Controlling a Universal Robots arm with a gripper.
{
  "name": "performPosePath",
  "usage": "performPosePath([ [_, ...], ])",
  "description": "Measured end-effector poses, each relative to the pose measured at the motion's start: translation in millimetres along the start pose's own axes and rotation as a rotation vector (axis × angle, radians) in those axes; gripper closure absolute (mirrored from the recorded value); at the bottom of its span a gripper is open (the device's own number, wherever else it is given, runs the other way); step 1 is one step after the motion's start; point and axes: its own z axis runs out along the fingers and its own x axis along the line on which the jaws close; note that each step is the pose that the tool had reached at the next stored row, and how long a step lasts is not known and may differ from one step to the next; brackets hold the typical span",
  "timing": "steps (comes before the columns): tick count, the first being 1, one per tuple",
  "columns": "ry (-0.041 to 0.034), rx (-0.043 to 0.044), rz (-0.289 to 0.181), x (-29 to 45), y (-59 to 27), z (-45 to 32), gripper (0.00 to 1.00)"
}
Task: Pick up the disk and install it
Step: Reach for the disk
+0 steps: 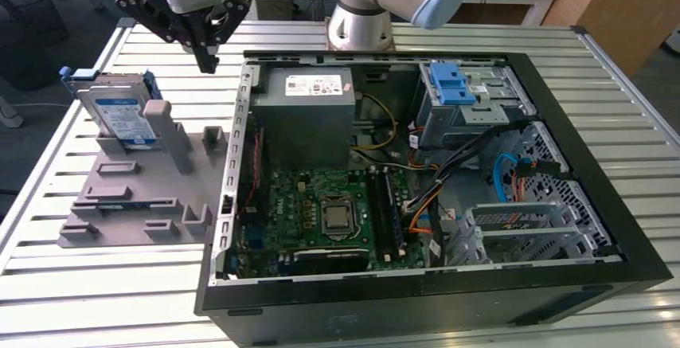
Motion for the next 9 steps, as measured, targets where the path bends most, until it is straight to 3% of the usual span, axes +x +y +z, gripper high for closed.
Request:
performPosePath([
  [9, 0.0003, 0.0000, 0.000, 14.1, -0.8, 0.7, 0.89],
])
